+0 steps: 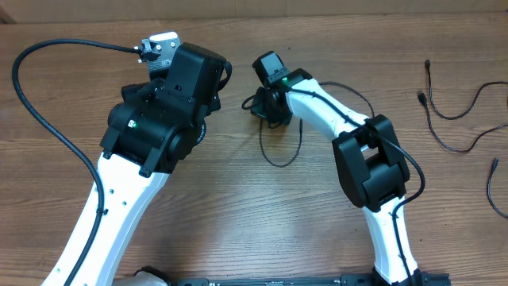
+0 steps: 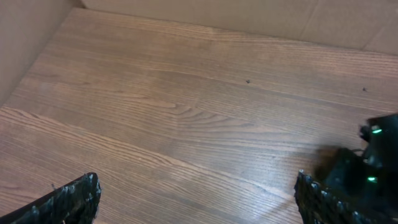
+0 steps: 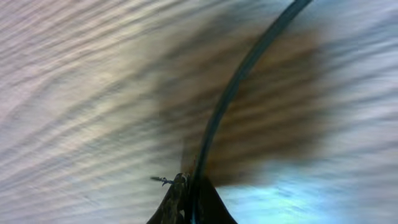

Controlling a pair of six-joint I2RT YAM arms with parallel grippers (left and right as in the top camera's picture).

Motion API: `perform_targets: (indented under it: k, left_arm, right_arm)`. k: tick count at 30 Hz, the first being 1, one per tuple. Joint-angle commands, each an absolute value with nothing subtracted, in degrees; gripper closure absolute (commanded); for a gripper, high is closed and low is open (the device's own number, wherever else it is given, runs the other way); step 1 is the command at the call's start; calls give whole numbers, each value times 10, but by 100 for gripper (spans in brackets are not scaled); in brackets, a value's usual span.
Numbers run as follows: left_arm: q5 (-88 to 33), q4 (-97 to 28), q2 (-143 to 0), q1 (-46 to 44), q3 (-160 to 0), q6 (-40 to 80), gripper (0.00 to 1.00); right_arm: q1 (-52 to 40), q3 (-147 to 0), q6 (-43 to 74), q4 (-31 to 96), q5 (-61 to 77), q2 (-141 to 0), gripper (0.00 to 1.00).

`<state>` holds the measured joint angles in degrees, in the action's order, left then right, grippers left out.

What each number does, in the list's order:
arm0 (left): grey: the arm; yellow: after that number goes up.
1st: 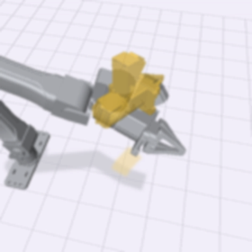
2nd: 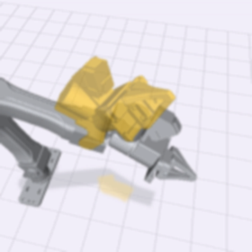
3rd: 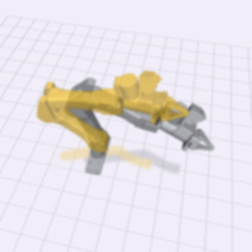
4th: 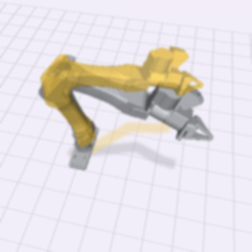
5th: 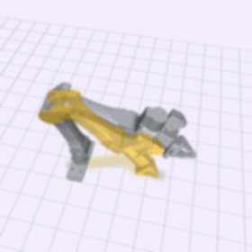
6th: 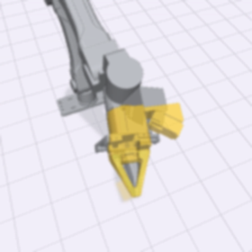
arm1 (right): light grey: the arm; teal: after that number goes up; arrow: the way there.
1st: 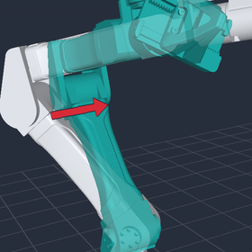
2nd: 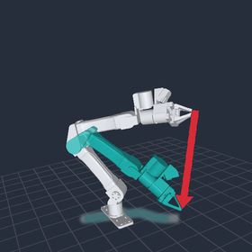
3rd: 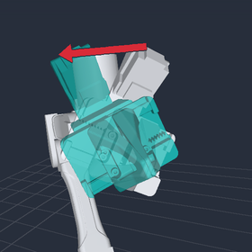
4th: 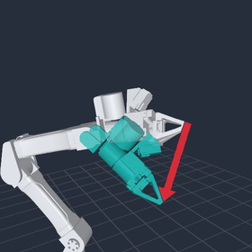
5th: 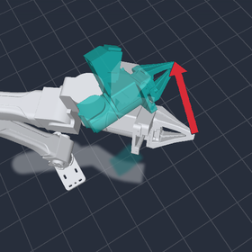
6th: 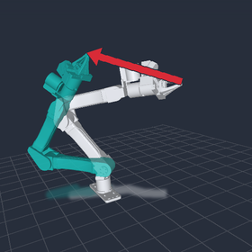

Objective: Untangle cables

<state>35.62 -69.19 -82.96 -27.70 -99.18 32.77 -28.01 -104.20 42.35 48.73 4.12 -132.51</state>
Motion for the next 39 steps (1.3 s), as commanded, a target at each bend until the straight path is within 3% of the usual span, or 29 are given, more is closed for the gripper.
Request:
perform_targets:
  k: [1, 12, 31, 39]
  left_arm:
    - [360, -691, -832, -274, -1002, 321, 1]
    - [360, -691, -832, -274, -1002, 321, 0]
    - [360, -691, -832, -274, -1002, 321, 1]
    - [360, -691, -832, -274, -1002, 321, 0]
  right_arm:
    - [-243, -1098, 358, 525, -4, -1257, 96]
    - [-95, -1145, 325, 606, -182, -1087, 96]
    - [283, -1145, 325, 601, -195, -926, 96]
    - [389, -1145, 325, 576, -195, -913, 96]
